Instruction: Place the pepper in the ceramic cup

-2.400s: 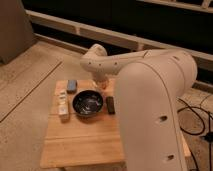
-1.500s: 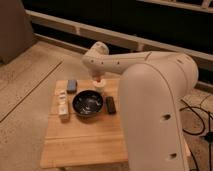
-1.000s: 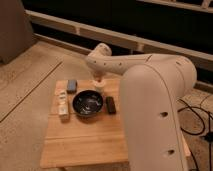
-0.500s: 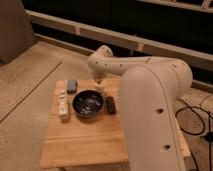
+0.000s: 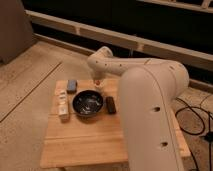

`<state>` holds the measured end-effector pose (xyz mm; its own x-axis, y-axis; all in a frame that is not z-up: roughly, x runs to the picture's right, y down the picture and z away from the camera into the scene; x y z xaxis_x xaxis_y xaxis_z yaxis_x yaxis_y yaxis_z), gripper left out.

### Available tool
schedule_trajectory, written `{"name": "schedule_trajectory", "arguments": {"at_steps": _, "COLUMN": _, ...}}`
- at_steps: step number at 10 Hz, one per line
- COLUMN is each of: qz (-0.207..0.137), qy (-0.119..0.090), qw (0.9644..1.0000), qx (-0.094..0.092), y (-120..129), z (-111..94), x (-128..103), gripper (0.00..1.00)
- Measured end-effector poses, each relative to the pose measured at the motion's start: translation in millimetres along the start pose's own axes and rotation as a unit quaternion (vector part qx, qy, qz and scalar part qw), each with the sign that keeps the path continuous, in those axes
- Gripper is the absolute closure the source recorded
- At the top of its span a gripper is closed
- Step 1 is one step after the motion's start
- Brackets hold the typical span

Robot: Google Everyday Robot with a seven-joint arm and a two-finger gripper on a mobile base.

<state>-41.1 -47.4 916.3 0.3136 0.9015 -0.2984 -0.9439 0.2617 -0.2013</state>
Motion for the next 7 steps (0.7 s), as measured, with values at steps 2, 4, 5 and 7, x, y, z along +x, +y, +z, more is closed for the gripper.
{"name": "schedule_trajectory", "arguments": {"at_steps": 2, "qz": 0.006, "qy": 0.009, "qw": 0.9999, "qx": -0.003, "y": -2.1, "z": 5.5, "x": 5.3, "gripper": 0.52}}
{"name": "schedule_trajectory", "arguments": {"at_steps": 4, "qz": 0.012, "qy": 0.014, "qw": 0.9998, "qx": -0.004, "y": -5.3, "z": 8.4, "x": 7.0, "gripper": 0.32}}
{"name": "schedule_trajectory", "arguments": {"at_steps": 5, "qz": 0.014, "qy": 0.015, "qw": 0.9998, "qx": -0.005, "y": -6.4, "z": 8.5, "x": 6.3, "gripper": 0.24}}
{"name": "schedule_trajectory", "arguments": {"at_steps": 7, "qz": 0.016, "qy": 0.016, "qw": 0.9997, "qx": -0.006, "y": -7.2, "z": 8.4, "x": 5.1, "gripper": 0.20}}
